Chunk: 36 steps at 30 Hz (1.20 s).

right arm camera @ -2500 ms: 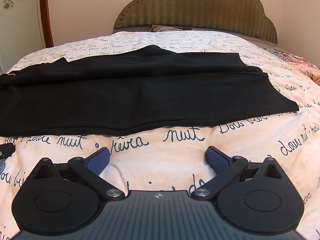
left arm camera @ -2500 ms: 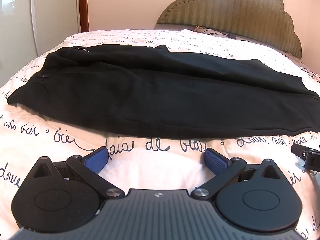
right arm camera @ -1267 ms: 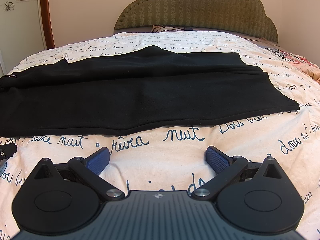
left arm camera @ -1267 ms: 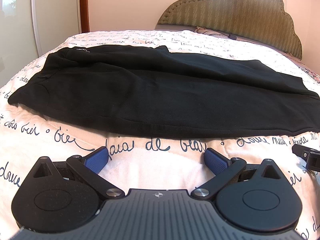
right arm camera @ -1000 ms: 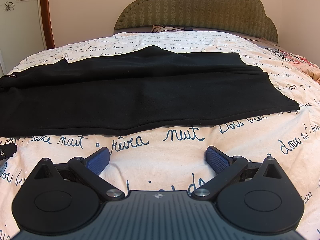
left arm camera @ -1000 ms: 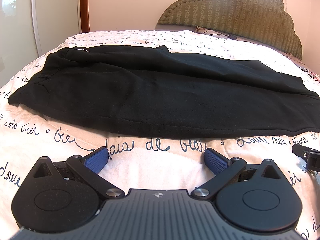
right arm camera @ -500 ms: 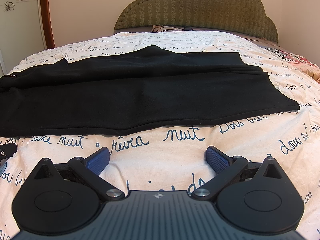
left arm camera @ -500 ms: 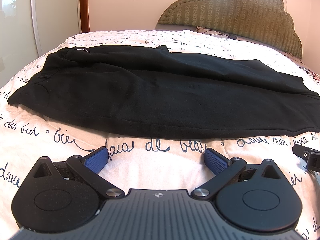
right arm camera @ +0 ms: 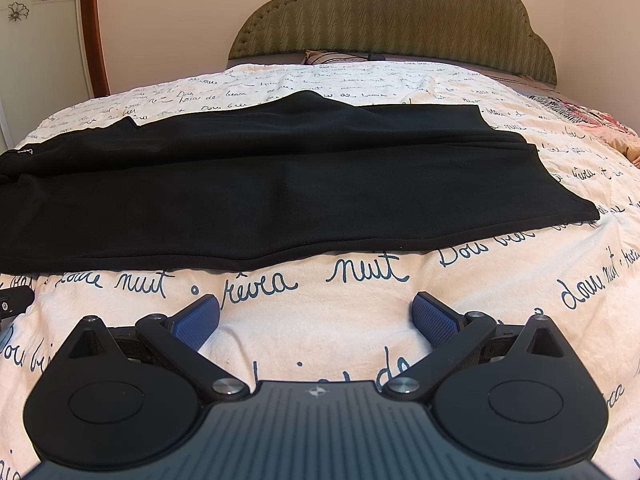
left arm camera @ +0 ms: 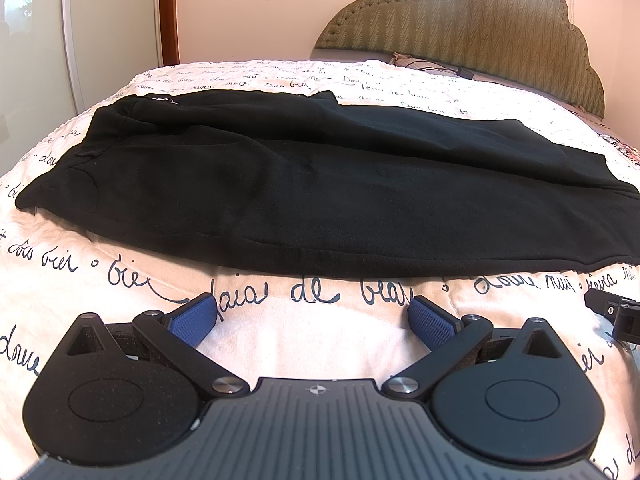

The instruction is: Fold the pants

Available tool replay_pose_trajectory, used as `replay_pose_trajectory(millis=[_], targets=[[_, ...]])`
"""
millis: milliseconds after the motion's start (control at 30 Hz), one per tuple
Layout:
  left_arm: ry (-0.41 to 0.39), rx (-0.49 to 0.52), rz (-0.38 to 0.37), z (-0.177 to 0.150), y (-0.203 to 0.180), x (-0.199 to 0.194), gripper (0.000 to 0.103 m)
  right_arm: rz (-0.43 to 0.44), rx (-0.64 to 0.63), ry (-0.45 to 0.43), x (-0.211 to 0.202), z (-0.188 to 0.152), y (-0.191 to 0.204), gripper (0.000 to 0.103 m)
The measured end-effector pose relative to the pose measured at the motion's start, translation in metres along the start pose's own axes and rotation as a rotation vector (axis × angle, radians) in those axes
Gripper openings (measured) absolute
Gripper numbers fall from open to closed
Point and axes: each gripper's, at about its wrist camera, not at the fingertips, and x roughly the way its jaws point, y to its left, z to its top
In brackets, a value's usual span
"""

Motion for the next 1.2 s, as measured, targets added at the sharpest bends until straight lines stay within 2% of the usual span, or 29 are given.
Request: replay_pose_trajectory(millis=[733, 1100, 1200], targets=[[0.001, 0.004, 0.009, 0.001, 0.002, -0.001, 0.103, 0.001, 0.001, 0.0, -0.001, 0.0, 0.0, 0.103], [-0.025, 0.025, 0.025, -0.001, -0.002, -0.011, 0.103, 0.0, 0.001, 0.0, -0.001, 0.0, 0.0, 0.103], [-0.053, 0.047, 0.04, 0.004, 0.005, -0.023, 0.096, 0.0, -0.002, -0.001, -0.002, 0.0, 0.0, 0.103]])
